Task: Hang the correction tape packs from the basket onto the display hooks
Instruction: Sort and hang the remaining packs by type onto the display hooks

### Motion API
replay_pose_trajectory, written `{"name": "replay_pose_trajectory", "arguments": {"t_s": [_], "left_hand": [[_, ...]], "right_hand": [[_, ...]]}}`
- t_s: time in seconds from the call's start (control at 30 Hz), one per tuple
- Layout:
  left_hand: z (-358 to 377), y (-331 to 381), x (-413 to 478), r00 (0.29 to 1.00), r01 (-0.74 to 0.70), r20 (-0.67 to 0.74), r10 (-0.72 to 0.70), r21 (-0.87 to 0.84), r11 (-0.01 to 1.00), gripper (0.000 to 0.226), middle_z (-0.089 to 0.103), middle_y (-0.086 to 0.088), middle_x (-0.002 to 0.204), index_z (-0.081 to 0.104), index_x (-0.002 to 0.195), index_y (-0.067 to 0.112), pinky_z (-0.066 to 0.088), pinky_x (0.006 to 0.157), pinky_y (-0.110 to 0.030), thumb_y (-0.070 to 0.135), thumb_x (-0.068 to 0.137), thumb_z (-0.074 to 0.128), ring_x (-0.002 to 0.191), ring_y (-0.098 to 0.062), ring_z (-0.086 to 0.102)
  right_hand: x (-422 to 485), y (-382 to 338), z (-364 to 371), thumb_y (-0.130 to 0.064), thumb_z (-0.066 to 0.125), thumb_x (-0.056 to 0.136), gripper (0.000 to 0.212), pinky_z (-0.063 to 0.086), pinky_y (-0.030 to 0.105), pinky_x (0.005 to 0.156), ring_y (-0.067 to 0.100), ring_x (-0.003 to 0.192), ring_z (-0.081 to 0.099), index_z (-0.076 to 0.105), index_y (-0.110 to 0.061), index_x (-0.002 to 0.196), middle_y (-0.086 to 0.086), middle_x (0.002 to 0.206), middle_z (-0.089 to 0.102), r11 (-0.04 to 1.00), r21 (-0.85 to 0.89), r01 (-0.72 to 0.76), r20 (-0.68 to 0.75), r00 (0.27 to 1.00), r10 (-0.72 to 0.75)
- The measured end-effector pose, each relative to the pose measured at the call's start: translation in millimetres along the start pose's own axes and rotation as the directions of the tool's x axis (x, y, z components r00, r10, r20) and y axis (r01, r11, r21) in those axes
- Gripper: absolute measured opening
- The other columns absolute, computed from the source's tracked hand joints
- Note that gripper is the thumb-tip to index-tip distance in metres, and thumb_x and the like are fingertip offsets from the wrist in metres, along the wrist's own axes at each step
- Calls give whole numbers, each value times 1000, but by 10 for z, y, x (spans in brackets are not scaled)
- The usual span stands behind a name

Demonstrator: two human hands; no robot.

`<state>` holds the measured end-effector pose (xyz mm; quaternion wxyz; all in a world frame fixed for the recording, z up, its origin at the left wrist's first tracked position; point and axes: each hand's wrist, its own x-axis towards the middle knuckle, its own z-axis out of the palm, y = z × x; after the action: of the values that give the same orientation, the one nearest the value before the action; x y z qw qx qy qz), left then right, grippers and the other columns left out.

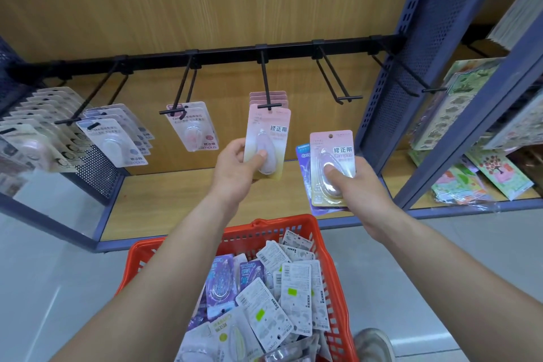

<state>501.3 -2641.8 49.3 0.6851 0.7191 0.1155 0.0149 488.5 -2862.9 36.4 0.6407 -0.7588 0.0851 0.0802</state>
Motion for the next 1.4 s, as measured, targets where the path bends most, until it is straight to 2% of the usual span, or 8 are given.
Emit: {"name": "replay_pose_trajectory", "arguments": {"t_s": [0.43,0.6,0.7,0.83,1.0,1.2,1.3,1.4], "left_hand": [[68,25,291,994,41,-101,-39,13,999,16,73,7,100,62,113,23,56,78,-33,23,98,68,88,-12,67],[53,15,321,967,176,-205,-151,105,979,66,57,4,124,47,141,16,47,104,-38,37,88,80,112,-19,58],[111,-97,27,974,139,-191,-123,74,988,52,61,2,119,52,133,20,47,88,-34,35,90,77,103,-18,60],[259,-124,-383,992,106,63,-105,-7,994,26,71,-5,104,63,114,21,50,68,-28,32,93,73,75,-10,66],[362,-51,-513,985,98,144,-96,-10,995,41,72,0,106,58,117,20,52,67,-29,31,86,81,75,-8,71],[291,-37,-491,966,172,199,-165,-16,985,18,75,-8,97,64,99,13,55,64,-27,10,89,78,74,-17,71],[252,-25,-448,967,237,118,-227,-81,968,19,76,-18,103,57,105,10,59,61,-29,7,92,70,77,-24,73],[174,-53,-345,973,231,48,-228,-71,970,23,72,-24,115,56,111,12,59,74,-39,9,92,69,86,-30,71]], "right_hand": [[-33,-37,41,-44,65,97,29,55,39,94,14,106,69,59,-33,124,-14,117,71,999,-40,-4,9,1000,4],[-60,-61,46,-40,66,98,17,53,44,101,14,110,67,57,-38,111,-14,116,70,999,-34,0,29,1000,1],[-81,-90,72,-40,67,97,17,54,43,99,14,108,69,57,-37,109,-15,112,70,1000,-21,1,50,999,0],[-105,-99,147,-45,73,91,39,58,41,93,10,103,71,59,-29,124,-14,112,72,1000,3,23,60,998,-24],[-166,-123,159,-39,78,88,45,56,27,85,3,98,70,55,-25,125,-15,109,70,998,25,53,70,996,-54],[-180,-127,144,-63,64,91,47,57,40,92,14,100,73,61,-24,117,-8,109,75,998,54,18,79,997,-22],[-167,-112,112,-41,63,100,21,57,47,92,24,92,74,58,-25,111,0,106,74,999,44,11,66,998,-14],[-137,-81,66,-29,67,99,15,55,53,97,22,98,73,57,-28,110,-1,111,73,1000,-7,6,25,1000,-6]]}}
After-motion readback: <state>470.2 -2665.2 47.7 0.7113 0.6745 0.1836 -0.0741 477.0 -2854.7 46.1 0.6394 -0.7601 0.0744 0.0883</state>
